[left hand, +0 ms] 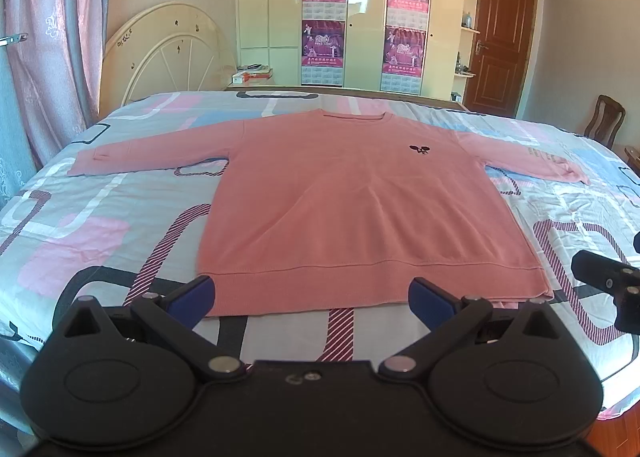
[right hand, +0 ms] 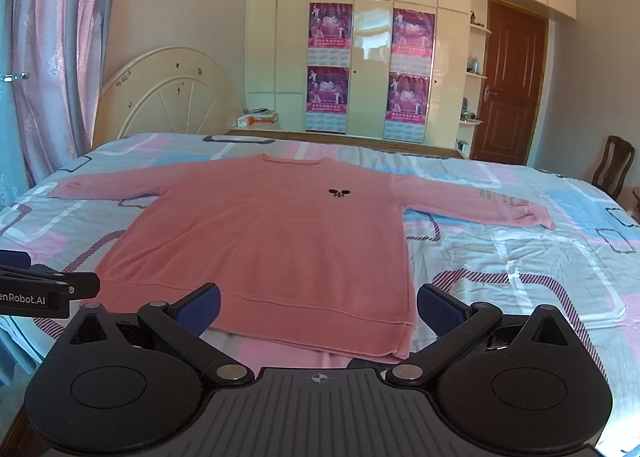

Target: Fold small clothes

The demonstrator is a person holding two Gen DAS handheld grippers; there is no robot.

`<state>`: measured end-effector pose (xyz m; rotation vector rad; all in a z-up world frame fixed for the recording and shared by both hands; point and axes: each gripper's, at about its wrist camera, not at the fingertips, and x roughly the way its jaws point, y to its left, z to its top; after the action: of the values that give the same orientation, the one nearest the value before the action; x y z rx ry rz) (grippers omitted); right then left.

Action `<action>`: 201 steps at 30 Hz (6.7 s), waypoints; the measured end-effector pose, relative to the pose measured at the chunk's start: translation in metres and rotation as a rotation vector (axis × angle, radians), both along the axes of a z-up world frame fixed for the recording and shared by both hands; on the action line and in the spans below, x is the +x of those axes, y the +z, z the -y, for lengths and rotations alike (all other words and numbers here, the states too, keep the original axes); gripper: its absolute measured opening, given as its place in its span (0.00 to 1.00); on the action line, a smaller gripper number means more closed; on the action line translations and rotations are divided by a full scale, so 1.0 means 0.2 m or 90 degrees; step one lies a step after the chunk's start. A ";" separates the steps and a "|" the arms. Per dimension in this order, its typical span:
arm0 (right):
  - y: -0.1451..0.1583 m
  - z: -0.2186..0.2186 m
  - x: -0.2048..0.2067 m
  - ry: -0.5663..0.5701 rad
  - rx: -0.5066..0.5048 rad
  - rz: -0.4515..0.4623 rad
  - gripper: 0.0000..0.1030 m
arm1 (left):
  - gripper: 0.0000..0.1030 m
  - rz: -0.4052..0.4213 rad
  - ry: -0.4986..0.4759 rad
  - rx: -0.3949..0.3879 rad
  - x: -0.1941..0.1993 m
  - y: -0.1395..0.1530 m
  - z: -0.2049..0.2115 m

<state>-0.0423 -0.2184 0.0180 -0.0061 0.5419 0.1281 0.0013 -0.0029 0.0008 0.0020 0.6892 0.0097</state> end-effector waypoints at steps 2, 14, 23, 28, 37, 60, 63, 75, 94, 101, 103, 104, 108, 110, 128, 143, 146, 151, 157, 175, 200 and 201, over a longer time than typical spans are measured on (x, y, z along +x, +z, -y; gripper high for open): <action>0.00 0.00 0.00 0.001 0.000 0.000 1.00 | 1.00 0.000 0.001 0.000 0.00 0.00 0.00; 0.00 0.00 0.00 0.005 0.001 -0.002 1.00 | 1.00 0.002 0.002 0.003 -0.01 0.00 0.01; 0.00 -0.02 0.01 0.004 -0.001 0.000 1.00 | 1.00 0.007 0.004 -0.001 -0.02 0.00 0.00; 0.02 -0.01 0.05 -0.004 -0.003 0.005 1.00 | 1.00 0.019 -0.003 -0.022 -0.01 0.01 -0.03; 0.02 0.16 0.30 -0.066 -0.002 0.043 1.00 | 1.00 0.062 -0.024 -0.013 0.24 0.01 0.02; -0.23 1.43 1.52 -0.286 0.096 -0.013 1.00 | 0.97 -0.063 0.015 -0.013 1.46 -0.26 0.41; -0.31 1.60 1.61 -0.318 0.108 -0.018 0.99 | 0.94 -0.078 -0.005 -0.010 1.56 -0.29 0.46; -0.63 2.00 1.81 -0.399 0.201 -0.070 0.49 | 0.94 -0.113 -0.010 0.021 1.80 -0.40 0.60; -0.67 2.13 1.96 -0.465 0.143 -0.109 0.05 | 0.94 -0.128 -0.005 0.052 1.94 -0.45 0.57; -0.50 1.87 1.99 -0.373 0.137 -0.064 0.05 | 0.94 -0.133 0.021 0.023 1.93 -0.45 0.38; -0.42 1.70 2.00 -0.315 0.118 -0.041 0.05 | 0.94 -0.127 0.035 0.013 1.93 -0.46 0.32; -0.38 1.61 2.01 -0.287 0.110 -0.034 0.05 | 0.94 -0.127 0.039 0.014 1.93 -0.46 0.31; -0.29 1.18 2.03 -0.172 0.089 -0.020 0.05 | 0.92 -0.123 0.031 0.003 1.96 -0.47 0.23; -0.28 0.94 2.06 -0.116 0.098 -0.022 0.05 | 0.92 -0.118 0.024 -0.005 1.97 -0.47 0.18; -0.46 0.03 1.84 0.072 0.043 -0.041 0.32 | 0.85 -0.089 -0.074 -0.143 2.08 -0.43 0.10; -0.32 0.76 1.60 -0.253 0.102 -0.100 0.21 | 0.08 -0.140 -0.190 -0.167 2.47 -0.64 0.62; -0.28 0.81 1.59 -0.264 0.120 -0.104 0.21 | 0.07 -0.072 -0.190 -0.170 2.42 -0.51 0.52; -0.29 0.76 1.62 -0.244 0.131 -0.106 0.21 | 0.07 -0.015 -0.166 -0.140 2.36 -0.39 0.27; -0.33 0.63 1.70 -0.193 0.127 -0.118 0.21 | 0.07 -0.054 -0.127 -0.150 2.33 -0.50 0.07; -0.37 0.61 1.73 -0.151 0.141 -0.118 0.22 | 0.64 -0.036 -0.070 -0.135 2.35 -0.62 -0.16; -0.47 0.53 2.27 -0.053 0.051 -0.135 0.21 | 0.43 -0.031 -0.009 -0.050 2.57 -0.67 -0.17; -0.49 0.54 2.36 -0.056 0.047 -0.146 0.21 | 0.43 -0.036 -0.012 -0.046 2.59 -0.67 -0.17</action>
<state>0.4297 -0.3265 -0.0793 0.1054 0.7644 0.0625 0.5203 0.0305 -0.1334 -0.0602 0.7450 -0.0331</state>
